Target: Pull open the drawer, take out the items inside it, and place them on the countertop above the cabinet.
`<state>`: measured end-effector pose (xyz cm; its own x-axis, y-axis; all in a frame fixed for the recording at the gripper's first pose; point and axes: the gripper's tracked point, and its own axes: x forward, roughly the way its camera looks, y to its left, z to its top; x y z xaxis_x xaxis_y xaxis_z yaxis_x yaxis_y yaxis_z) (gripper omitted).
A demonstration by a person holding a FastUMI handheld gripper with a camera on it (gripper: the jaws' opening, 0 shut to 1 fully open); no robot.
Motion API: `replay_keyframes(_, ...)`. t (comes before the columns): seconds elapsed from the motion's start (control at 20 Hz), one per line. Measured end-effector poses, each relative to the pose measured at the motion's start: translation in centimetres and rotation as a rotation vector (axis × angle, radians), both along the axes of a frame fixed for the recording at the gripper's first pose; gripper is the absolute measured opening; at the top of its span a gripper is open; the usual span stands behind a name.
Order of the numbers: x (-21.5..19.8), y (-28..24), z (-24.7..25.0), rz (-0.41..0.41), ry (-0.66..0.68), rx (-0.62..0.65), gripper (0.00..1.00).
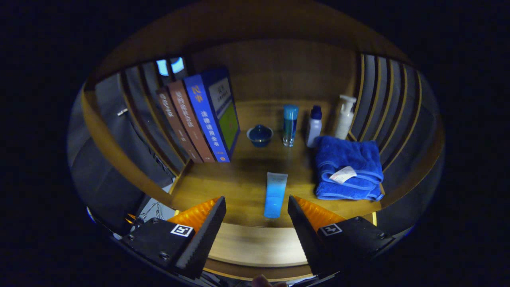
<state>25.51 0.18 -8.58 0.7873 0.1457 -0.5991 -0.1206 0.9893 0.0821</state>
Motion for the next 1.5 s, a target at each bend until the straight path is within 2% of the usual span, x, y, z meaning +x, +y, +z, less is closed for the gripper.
replay_keyframes(0.2,-5.0,-0.7,3.2,-0.011,-0.186,-0.014,0.99)
replay_keyframes(0.4,-10.3,-1.8,2.5,-0.059,-0.328,-0.009,0.99)
replay_keyframes(0.55,-13.9,-2.6,0.6,-0.086,-0.422,-0.049,0.99)
replay_keyframes(0.9,-20.7,-3.0,-7.9,-0.126,-0.519,-0.045,0.99)
replay_keyframes(1.1,-22.5,-4.0,-12.9,-0.149,-0.521,-0.063,0.99)
replay_keyframes(1.5,-20.2,-3.8,-18.7,-0.137,-0.477,-0.094,0.99)
